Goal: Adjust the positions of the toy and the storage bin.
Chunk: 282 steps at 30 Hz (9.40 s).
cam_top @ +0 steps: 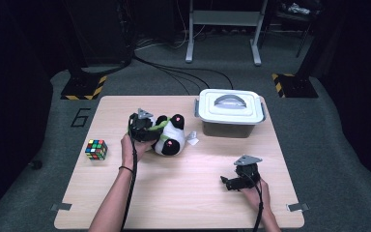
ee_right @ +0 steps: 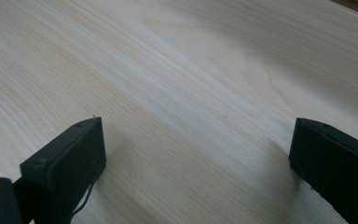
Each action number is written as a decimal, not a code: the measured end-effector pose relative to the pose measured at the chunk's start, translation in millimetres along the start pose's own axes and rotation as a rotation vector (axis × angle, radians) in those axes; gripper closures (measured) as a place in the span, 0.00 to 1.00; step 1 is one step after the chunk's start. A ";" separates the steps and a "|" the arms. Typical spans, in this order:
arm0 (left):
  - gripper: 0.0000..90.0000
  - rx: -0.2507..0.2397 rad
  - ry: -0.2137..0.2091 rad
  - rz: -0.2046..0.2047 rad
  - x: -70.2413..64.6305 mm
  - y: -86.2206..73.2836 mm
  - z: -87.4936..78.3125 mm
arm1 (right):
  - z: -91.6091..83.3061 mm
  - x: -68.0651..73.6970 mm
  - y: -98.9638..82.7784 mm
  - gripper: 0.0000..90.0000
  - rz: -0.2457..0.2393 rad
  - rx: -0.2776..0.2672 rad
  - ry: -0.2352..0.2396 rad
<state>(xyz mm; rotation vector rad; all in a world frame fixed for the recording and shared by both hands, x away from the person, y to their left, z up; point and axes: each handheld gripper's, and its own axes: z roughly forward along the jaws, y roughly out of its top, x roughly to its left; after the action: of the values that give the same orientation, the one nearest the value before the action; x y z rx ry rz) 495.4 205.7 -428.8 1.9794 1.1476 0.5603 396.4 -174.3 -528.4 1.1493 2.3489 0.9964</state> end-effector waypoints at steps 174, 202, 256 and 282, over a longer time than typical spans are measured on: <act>0.01 0.100 0.199 -0.175 52.5 -209.3 -102.4 | -75.8 -114.6 126.2 0.10 0.100 -0.104 -0.108; 0.04 0.098 0.197 -0.174 52.4 -209.3 -103.8 | -49.4 -165.1 139.1 0.68 0.241 -0.068 -0.209; 0.05 0.094 0.198 -0.173 52.3 -209.4 -104.0 | -35.9 -183.4 118.6 0.79 0.384 -0.059 -0.251; 0.06 0.099 0.194 -0.170 52.3 -209.1 -104.6 | -48.8 -159.5 121.0 0.90 0.416 -0.013 -0.264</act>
<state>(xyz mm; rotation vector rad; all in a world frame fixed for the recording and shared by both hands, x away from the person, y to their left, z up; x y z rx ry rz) 338.8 355.6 -530.8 1.9182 1.4735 0.6266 533.3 -270.1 -407.7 1.6945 1.9365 0.9143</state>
